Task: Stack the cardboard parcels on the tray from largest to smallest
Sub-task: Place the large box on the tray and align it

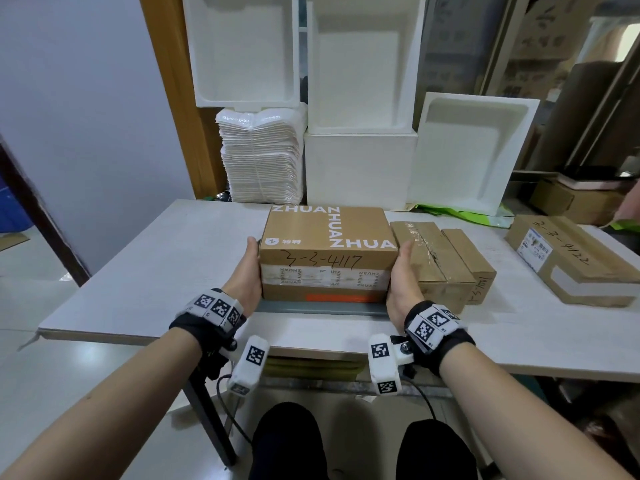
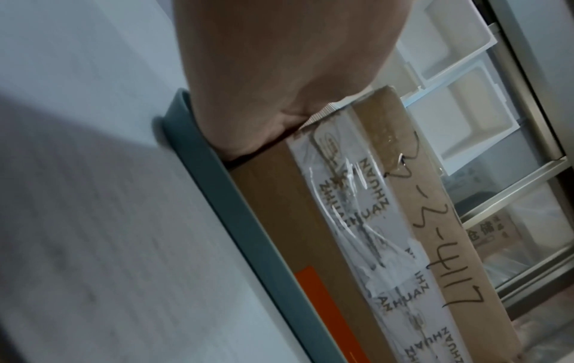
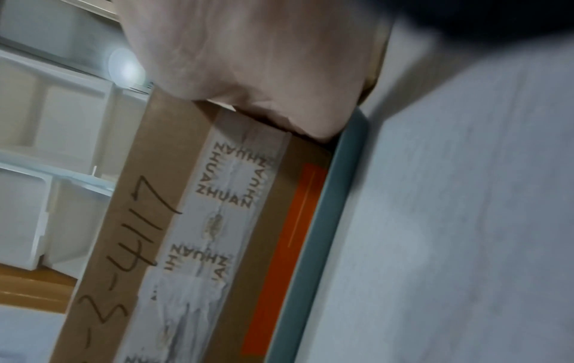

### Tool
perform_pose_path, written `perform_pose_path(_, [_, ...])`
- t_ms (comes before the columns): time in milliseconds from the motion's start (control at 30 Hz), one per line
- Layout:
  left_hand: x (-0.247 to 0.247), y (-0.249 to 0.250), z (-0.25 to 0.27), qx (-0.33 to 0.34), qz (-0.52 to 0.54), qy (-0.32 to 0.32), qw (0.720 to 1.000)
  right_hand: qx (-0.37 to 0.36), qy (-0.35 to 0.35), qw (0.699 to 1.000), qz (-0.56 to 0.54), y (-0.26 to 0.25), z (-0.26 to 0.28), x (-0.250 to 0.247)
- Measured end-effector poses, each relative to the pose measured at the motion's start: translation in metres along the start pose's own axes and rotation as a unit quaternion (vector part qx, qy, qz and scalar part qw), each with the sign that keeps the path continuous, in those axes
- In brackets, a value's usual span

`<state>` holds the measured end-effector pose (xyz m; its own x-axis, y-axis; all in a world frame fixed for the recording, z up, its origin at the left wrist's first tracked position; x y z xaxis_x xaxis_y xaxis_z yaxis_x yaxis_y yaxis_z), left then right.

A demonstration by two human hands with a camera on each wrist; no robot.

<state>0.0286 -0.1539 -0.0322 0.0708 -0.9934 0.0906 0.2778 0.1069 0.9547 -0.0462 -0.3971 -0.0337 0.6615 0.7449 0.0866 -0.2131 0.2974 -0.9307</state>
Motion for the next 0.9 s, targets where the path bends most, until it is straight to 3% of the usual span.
perform_pose_path(333, [-0.014, -0.001, -0.009, 0.000, 0.004, 0.010, 1.000, -0.008, 0.026, 0.999, -0.017, 0.008, -0.002, 0.008])
perform_pose_path(533, [-0.006, 0.008, 0.001, -0.009, -0.007, -0.030, 0.999, -0.016, 0.012, 1.000, -0.002, 0.002, -0.004, 0.004])
perform_pose_path(633, [-0.008, 0.033, 0.006, -0.007, -0.012, -0.061, 0.998, -0.023, -0.021, 0.999, 0.021, -0.021, 0.004, 0.006])
perform_pose_path(733, [-0.012, 0.079, 0.008, 0.036, -0.029, -0.021, 0.999, -0.047, -0.054, 0.997, 0.020, -0.055, 0.010, 0.009])
perform_pose_path(900, [0.017, 0.146, 0.024, 0.114, 0.036, -0.047, 0.992, -0.104, -0.004, 0.994, 0.027, -0.099, 0.008, -0.017])
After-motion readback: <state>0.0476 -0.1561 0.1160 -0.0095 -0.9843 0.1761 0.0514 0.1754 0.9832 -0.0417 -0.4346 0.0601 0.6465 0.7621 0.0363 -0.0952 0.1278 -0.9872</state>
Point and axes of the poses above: each hand's wrist, its own z-axis away from the middle knuckle, its own x-axis out of the palm, y = z × x, the point moved 7 cm from there along -z, towards the middle knuckle, and after that the axes turned 14 degrees about y, right-handed, at the moved point
